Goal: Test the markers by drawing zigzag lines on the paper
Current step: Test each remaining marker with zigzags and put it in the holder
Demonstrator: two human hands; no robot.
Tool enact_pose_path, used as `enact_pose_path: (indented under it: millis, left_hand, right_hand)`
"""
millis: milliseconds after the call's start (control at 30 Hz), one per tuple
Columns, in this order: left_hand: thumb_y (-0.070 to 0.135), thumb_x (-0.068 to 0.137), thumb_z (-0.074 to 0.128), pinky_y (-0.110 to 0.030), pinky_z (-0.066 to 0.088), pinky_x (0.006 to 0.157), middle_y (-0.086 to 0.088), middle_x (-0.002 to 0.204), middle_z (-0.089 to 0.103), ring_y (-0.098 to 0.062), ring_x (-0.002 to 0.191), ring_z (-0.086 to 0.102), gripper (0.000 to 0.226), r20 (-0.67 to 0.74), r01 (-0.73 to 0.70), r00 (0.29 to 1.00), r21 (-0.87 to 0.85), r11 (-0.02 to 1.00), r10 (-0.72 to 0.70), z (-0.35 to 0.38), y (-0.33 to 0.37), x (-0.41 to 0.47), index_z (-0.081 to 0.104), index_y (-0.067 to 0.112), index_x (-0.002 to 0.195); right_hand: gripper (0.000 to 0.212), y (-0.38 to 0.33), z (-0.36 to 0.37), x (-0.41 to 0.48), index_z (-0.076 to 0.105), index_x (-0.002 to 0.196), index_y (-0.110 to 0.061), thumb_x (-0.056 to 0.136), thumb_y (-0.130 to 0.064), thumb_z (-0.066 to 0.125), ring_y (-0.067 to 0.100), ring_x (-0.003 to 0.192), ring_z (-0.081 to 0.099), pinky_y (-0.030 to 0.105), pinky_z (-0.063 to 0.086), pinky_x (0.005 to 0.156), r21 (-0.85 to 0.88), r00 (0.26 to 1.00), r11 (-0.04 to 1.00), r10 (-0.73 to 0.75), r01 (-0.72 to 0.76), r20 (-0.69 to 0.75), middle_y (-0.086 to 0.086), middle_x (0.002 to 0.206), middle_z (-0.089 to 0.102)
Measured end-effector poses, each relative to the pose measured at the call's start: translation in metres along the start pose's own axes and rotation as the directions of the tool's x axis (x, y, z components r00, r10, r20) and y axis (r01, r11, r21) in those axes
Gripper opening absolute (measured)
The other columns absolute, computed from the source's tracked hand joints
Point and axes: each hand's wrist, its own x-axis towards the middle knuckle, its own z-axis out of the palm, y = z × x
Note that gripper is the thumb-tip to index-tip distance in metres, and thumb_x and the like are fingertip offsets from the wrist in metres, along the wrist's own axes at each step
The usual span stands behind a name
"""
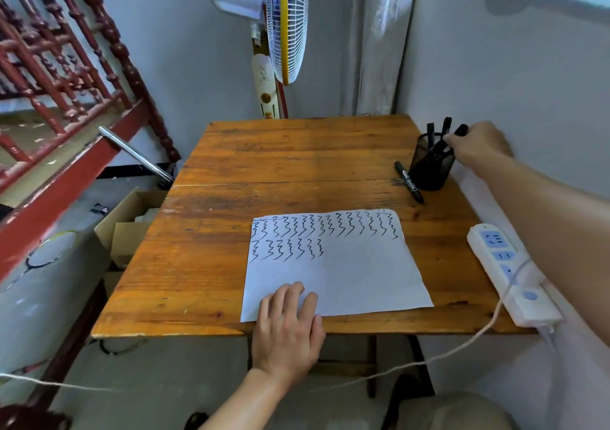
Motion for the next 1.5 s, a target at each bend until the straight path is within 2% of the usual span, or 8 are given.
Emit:
enact_pose_path:
  millis: [200, 333, 467, 700, 967, 1300, 1400, 1500]
  left_hand:
    - [0.034, 0.085, 0.040, -0.041, 0.041, 0.083, -0.008, 0.107, 0.062, -0.027, 0.098, 0.056, 0.027, 0.010, 0.009, 1.000, 0.009, 1.000, -0.009, -0.002, 0.002, 0.000, 0.055, 0.018, 0.101]
    - [0.034, 0.085, 0.040, -0.040, 0.038, 0.083, -0.008, 0.107, 0.062, -0.027, 0.099, 0.054, 0.028, 0.002, 0.005, 1.000, 0.022, 1.000, -0.005, -0.001, 0.002, 0.000, 0.055, 0.019, 0.102]
    - [0.035, 0.085, 0.040, -0.040, 0.043, 0.082, -0.007, 0.106, 0.062, -0.026, 0.099, 0.055, 0.027, 0.001, 0.011, 1.000, 0.014, 1.000, -0.011, -0.001, 0.002, 0.000, 0.055, 0.019, 0.102]
    - [0.038, 0.085, 0.041, -0.039, 0.040, 0.082, -0.007, 0.107, 0.063, -0.026, 0.099, 0.055, 0.029, -0.004, -0.008, 1.000, 0.016, 1.000, 0.008, 0.002, 0.000, 0.001, 0.057, 0.019, 0.100]
    - [0.049, 0.087, 0.038, -0.038, 0.044, 0.085, -0.001, 0.109, 0.059, -0.021, 0.101, 0.053, 0.034, 0.087, 0.066, 0.994, -0.052, 0.996, -0.061, -0.011, 0.003, 0.002, 0.056, 0.024, 0.103]
    - [0.056, 0.083, 0.047, -0.023, 0.036, 0.089, 0.006, 0.130, 0.045, -0.010, 0.114, 0.043, 0.064, -0.030, 0.079, 0.994, -0.490, 0.868, -0.108, -0.077, 0.018, -0.001, 0.033, 0.024, 0.136]
    - [0.054, 0.086, 0.043, -0.027, 0.052, 0.077, 0.007, 0.110, 0.059, -0.006, 0.096, 0.055, 0.042, -0.089, -0.024, 0.996, -0.537, 0.843, -0.028, -0.103, 0.027, -0.012, 0.042, 0.031, 0.122]
    - [0.042, 0.091, 0.046, -0.012, 0.040, 0.060, 0.010, 0.082, 0.061, 0.001, 0.071, 0.052, 0.018, -0.177, -0.159, 0.981, -0.537, 0.828, 0.074, -0.127, 0.035, -0.030, 0.049, 0.025, 0.094]
  right_hand:
    - [0.042, 0.000, -0.001, -0.016, 0.060, 0.125, -0.016, 0.088, -0.036, 0.063, 0.035, 0.115, 0.059, 0.038, 0.045, 0.094, 0.088, 0.994, 0.995, -0.038, 0.047, -0.100, 0.012, 0.128, 0.064]
    - [0.024, -0.009, 0.020, -0.039, 0.067, 0.108, -0.016, 0.091, -0.031, 0.060, 0.028, 0.094, 0.063, 0.036, 0.050, 0.077, 0.046, 0.961, 0.962, -0.266, 0.270, -0.079, 0.007, 0.103, 0.069]
    - [0.023, 0.000, 0.065, -0.055, 0.069, 0.107, -0.014, 0.091, -0.028, 0.059, 0.031, 0.087, 0.065, 0.034, 0.051, 0.068, -0.310, 0.940, 0.890, -0.293, 0.335, 0.176, 0.010, 0.096, 0.070]
    - [0.025, 0.031, 0.095, -0.061, 0.067, 0.111, -0.012, 0.095, -0.011, 0.047, 0.033, 0.092, 0.062, 0.034, 0.044, 0.064, -0.559, 0.937, 0.757, -0.330, 0.337, 0.118, 0.013, 0.102, 0.067]
    - [0.021, 0.016, 0.053, -0.105, 0.067, 0.109, -0.017, 0.091, -0.022, 0.057, 0.024, 0.077, 0.062, 0.032, 0.047, 0.063, 0.031, 0.948, 0.949, -0.314, 0.312, 0.051, 0.006, 0.094, 0.070]
    - [0.017, 0.010, -0.041, -0.266, 0.070, 0.084, -0.011, 0.095, -0.018, 0.059, 0.009, 0.051, 0.051, 0.022, 0.041, 0.044, 0.562, 0.851, 0.791, -0.452, 0.242, 0.269, -0.001, 0.059, 0.063]
    - [0.020, 0.013, -0.056, -0.297, 0.071, 0.082, -0.008, 0.095, -0.018, 0.059, 0.009, 0.049, 0.050, 0.023, 0.041, 0.046, 0.647, 0.825, 0.742, -0.469, 0.175, 0.316, -0.001, 0.055, 0.060]
    - [0.023, 0.016, -0.065, -0.317, 0.070, 0.078, -0.009, 0.096, -0.016, 0.056, 0.014, 0.050, 0.046, 0.026, 0.036, 0.048, 0.757, 0.824, 0.654, -0.425, -0.007, 0.375, 0.002, 0.054, 0.054]
